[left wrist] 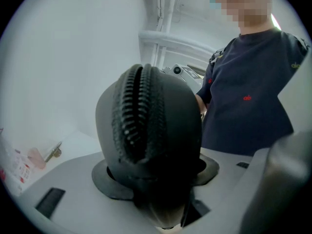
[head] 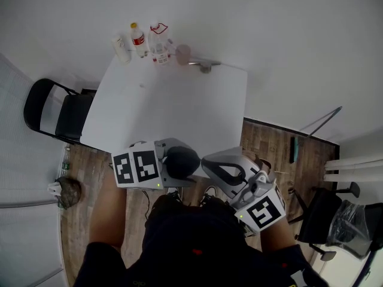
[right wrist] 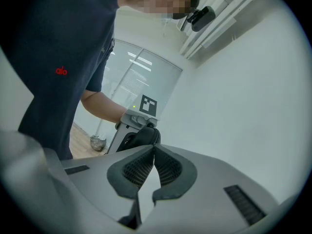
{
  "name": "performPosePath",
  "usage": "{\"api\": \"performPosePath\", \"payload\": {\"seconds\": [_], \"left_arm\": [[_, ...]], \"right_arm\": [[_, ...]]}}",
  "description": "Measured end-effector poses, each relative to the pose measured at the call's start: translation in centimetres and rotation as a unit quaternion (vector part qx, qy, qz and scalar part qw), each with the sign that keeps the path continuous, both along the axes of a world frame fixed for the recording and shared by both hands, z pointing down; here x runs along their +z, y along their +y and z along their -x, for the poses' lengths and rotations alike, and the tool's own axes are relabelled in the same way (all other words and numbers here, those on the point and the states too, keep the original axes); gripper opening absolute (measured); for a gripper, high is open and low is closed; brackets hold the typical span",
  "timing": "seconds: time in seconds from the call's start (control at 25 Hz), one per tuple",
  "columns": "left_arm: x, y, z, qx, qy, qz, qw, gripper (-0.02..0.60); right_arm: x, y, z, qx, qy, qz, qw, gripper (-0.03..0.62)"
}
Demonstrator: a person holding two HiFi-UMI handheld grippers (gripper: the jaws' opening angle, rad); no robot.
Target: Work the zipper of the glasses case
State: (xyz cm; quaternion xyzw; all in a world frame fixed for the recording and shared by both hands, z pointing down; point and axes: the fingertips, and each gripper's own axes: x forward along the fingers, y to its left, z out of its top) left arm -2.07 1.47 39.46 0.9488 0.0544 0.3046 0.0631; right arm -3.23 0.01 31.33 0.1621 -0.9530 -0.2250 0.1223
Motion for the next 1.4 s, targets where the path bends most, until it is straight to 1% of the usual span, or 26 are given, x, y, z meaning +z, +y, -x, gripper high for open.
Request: {"api": "performPosePath", "payload": {"seconds": [0.08,0.12,0.16,0.2,0.24,0.28,0.32,0.36,0.4,0.44,0.52,0.56,0.6,0.68,0.76,0.84,0.96,1.08,1.12,1.2,1.32,1.4], "left_arm": [[-0.5,-1.3,-0.3,-0.033,0.019,-0.045,0.9983,0.276],[-0.7,-2.2,-0.5,-0.056,0.026,-0.074,0.9953,0.276],[-0.9,-3.2,-0.4,-0.081,0.03,-0.105,0.9906,0.276],[-1.2,-4.2,-0.3,-0.107,0.033,-0.137,0.9842,0.276],[-1.6,-5.2,-0.1,-0.131,0.035,-0.17,0.976,0.276],[-2.2,-6.1,0.2,-0.153,0.039,-0.206,0.9657,0.276],[-3.0,-6.9,0.5,-0.174,0.042,-0.244,0.9532,0.276],[-3.9,-7.7,0.8,-0.192,0.042,-0.282,0.9392,0.276],[-4.8,-8.2,1.1,-0.206,0.043,-0.315,0.9254,0.276],[-5.6,-8.6,1.3,-0.217,0.046,-0.342,0.9132,0.276],[-7.1,-8.7,1.4,-0.226,0.058,-0.382,0.8942,0.276],[-7.5,-8.6,1.4,-0.226,0.061,-0.397,0.8874,0.276],[-7.8,-8.6,1.3,-0.222,0.062,-0.409,0.8829,0.276],[-7.9,-8.3,0.9,-0.213,0.066,-0.419,0.8802,0.276],[-7.9,-8.1,0.3,-0.205,0.069,-0.42,0.8815,0.276],[-7.7,-8.1,0.0,-0.2,0.067,-0.423,0.8813,0.276],[-7.9,-8.2,-0.2,-0.198,0.065,-0.434,0.8764,0.276],[-7.7,-8.4,-0.3,-0.189,0.049,-0.455,0.8692,0.276],[-7.6,-8.4,-0.4,-0.186,0.043,-0.459,0.8675,0.276],[-7.3,-8.7,-0.3,-0.183,0.032,-0.469,0.8637,0.276],[-6.9,-9.4,-0.1,-0.183,0.014,-0.482,0.8568,0.276],[-6.5,-9.7,0.0,-0.182,0.002,-0.488,0.8537,0.276]], "right_arm": [[-0.2,-0.6,-0.1,0.008,-0.024,0.033,0.999,0.018],[-0.3,-1.1,-0.3,0.017,-0.043,0.058,0.997,0.018],[-0.5,-1.6,-0.4,0.028,-0.065,0.084,0.994,0.018],[-0.7,-2.0,-0.6,0.038,-0.09,0.108,0.989,0.018],[-1.0,-2.3,-0.8,0.044,-0.116,0.132,0.983,0.018],[-1.3,-2.6,-0.9,0.046,-0.142,0.157,0.976,0.02],[-1.5,-2.8,-1.2,0.041,-0.167,0.183,0.968,0.033],[-1.7,-2.9,-1.4,0.03,-0.19,0.21,0.959,0.075],[-1.8,-3.1,-1.8,0.017,-0.215,0.237,0.947,0.109],[-2.1,-3.2,-2.1,0.005,-0.241,0.265,0.933,0.123],[-2.8,-3.5,-2.8,-0.013,-0.292,0.318,0.902,0.126],[-3.2,-3.6,-2.9,-0.023,-0.309,0.339,0.888,0.126],[-3.6,-3.7,-3.0,-0.034,-0.319,0.357,0.877,0.126],[-4.0,-3.9,-2.8,-0.056,-0.326,0.391,0.859,0.127],[-4.1,-3.7,-2.4,-0.078,-0.326,0.422,0.842,0.127],[-3.9,-3.5,-2.1,-0.089,-0.326,0.446,0.829,0.127],[-3.6,-3.2,-1.6,-0.102,-0.324,0.472,0.813,0.127],[-4.0,-3.0,-1.7,-0.122,-0.342,0.492,0.791,0.126],[-4.3,-3.0,-1.9,-0.125,-0.349,0.494,0.787,0.126],[-4.5,-3.4,-2.2,-0.123,-0.356,0.493,0.784,0.121],[-4.3,-4.0,-2.7,-0.113,-0.361,0.494,0.783,0.053],[-4.2,-4.1,-2.8,-0.113,-0.364,0.498,0.779,0.044]]}}
